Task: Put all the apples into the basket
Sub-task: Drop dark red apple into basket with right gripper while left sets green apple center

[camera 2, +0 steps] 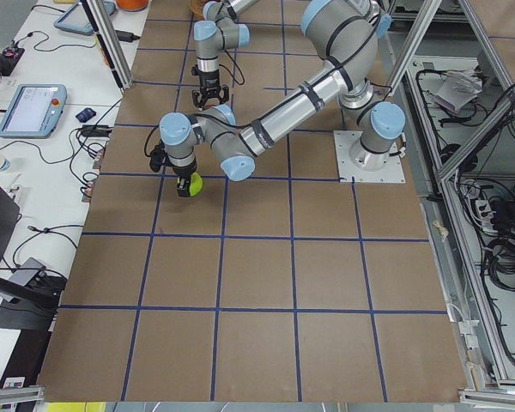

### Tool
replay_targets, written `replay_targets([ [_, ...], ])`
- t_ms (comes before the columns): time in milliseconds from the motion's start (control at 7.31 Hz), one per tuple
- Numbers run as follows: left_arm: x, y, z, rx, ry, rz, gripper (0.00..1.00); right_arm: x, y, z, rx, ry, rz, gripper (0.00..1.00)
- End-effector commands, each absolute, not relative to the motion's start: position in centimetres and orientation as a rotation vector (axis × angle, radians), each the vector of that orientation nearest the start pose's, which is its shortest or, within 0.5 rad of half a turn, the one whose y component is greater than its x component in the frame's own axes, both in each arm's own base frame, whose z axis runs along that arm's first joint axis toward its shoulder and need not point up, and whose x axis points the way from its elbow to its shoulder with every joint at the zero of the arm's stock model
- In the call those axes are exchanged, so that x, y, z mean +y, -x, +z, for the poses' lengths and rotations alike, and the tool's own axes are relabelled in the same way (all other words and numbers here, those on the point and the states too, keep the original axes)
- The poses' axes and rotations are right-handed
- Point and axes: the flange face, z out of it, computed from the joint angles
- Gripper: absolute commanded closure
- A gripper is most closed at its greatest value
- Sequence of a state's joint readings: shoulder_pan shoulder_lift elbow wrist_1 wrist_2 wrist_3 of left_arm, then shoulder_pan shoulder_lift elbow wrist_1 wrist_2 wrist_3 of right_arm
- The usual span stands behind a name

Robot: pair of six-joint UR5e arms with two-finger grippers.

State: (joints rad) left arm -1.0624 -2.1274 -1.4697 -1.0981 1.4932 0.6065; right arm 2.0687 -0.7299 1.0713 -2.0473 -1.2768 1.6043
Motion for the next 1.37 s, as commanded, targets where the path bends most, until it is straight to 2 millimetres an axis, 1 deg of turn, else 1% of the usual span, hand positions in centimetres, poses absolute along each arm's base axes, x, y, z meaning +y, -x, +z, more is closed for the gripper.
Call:
replay_targets([
  [0, -66.1, -20.6, 25.6, 3.191, -0.158, -0.095, 1.0, -63.4, -46.2, 27.3, 2.635, -1.399, 0.281, 1.0],
  [137, -66.1, -20.5, 25.6, 3.193, -0.161, -0.094, 1.0, -64.1, -43.3, 28.0, 2.718, -1.343, 0.292, 1.0],
  [274, -66.1, -18.3, 25.9, 3.218, -0.174, -0.105, 1.0, -65.1, -39.6, 28.6, 2.802, -1.295, 0.303, 1.0],
  [410, -66.6, -12.2, 27.0, 3.231, -0.077, -0.104, 1.0, -65.5, -36.3, 28.9, 2.924, -1.187, 0.346, 1.0],
  [547, -66.6, -6.7, 27.3, 3.239, -0.057, -0.09, 1.0, -66.8, -32.3, 29.1, 3.031, -1.117, 0.318, 1.0],
  [684, -66.0, -2.4, 27.1, 3.255, 0.035, -0.068, 1.0, -68.0, -28.2, 29.9, 3.118, -1.011, 0.297, 1.0],
  [821, -65.2, 1.1, 26.7, 3.257, 0.121, -0.043, 1.0, -69.3, -23.2, 31.0, 3.148, -0.9, 0.313, 1.0],
  [957, -64.2, 5.5, 26.7, 3.255, 0.178, -0.032, 1.0, -70.4, -17.1, 32.1, 3.196, -0.792, 0.338, 1.0],
  [1094, -63.6, 9.4, 27.1, 3.251, 0.194, -0.048, 1.0, -71.1, -10.8, 33.1, 3.25, -0.66, 0.358, 1.0],
  [1231, -63.3, 11.4, 26.7, 3.249, 0.194, -0.045, 1.0, -71.5, -5.0, 33.9, 3.288, -0.535, 0.37, 1.0],
])
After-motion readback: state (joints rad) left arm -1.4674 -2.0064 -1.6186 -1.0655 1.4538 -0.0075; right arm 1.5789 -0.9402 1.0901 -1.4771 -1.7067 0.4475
